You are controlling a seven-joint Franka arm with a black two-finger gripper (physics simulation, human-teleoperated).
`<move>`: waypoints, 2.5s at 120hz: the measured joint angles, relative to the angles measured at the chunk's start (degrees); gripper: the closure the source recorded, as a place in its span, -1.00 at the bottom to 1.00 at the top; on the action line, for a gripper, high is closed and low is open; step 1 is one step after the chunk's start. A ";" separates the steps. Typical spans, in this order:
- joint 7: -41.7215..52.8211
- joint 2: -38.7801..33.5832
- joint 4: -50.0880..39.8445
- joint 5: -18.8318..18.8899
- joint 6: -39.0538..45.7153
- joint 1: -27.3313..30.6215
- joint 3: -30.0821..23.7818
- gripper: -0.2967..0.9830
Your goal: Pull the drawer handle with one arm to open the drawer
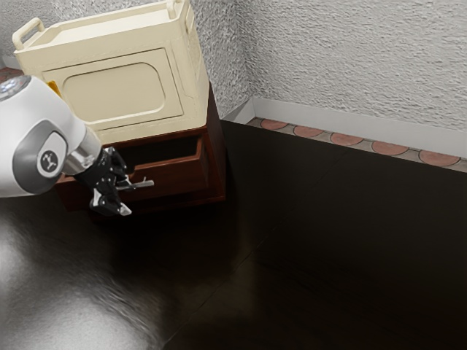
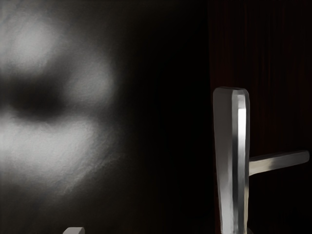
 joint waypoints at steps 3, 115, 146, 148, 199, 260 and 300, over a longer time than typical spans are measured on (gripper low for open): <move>-0.01 -0.25 -0.20 -0.01 0.04 -0.01 0.00 -0.01; -0.99 -7.39 -7.40 -0.43 1.14 -0.92 0.09 0.15; -1.14 -9.72 -9.34 -0.31 1.14 -1.70 0.42 0.16; -1.14 -9.84 -9.44 -0.31 1.14 -1.71 0.43 0.16; -1.28 -12.65 -12.04 -0.29 1.15 -2.58 0.48 0.16; -1.10 -14.29 -13.26 -0.03 1.14 -2.73 0.79 0.13; -0.48 -15.30 -10.06 2.59 0.80 -3.16 0.85 0.11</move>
